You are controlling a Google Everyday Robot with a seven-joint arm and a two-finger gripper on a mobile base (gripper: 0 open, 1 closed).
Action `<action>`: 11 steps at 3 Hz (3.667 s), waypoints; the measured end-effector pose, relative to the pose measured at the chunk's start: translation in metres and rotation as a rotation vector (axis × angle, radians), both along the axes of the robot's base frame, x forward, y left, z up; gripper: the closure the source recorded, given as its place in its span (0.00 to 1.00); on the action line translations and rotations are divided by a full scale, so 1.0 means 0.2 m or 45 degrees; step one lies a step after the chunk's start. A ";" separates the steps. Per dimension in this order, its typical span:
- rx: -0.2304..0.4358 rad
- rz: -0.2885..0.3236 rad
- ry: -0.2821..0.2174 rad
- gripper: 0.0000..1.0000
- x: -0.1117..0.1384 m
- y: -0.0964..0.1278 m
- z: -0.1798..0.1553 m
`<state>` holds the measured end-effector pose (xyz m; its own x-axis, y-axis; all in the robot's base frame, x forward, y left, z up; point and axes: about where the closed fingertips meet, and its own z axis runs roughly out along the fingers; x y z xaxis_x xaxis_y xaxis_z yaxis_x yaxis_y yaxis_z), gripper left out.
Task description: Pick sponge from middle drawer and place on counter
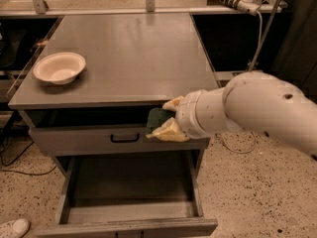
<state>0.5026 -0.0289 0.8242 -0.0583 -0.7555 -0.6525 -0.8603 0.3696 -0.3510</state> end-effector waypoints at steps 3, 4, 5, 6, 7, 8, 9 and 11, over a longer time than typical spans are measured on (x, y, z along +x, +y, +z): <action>0.058 -0.031 -0.031 1.00 0.25 -0.05 0.17; 0.079 -0.003 -0.034 1.00 0.42 -0.02 0.26; 0.089 0.044 -0.021 1.00 0.57 0.05 0.30; 0.117 0.112 0.008 1.00 0.71 0.15 0.29; 0.141 0.181 0.050 1.00 0.84 0.26 0.22; 0.158 0.230 0.096 1.00 0.92 0.34 0.13; 0.165 0.238 0.107 0.97 0.94 0.35 0.12; 0.165 0.238 0.107 0.51 0.94 0.35 0.12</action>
Offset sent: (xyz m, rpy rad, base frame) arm 0.0457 -0.0144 0.0340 0.0586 -0.0355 -0.0440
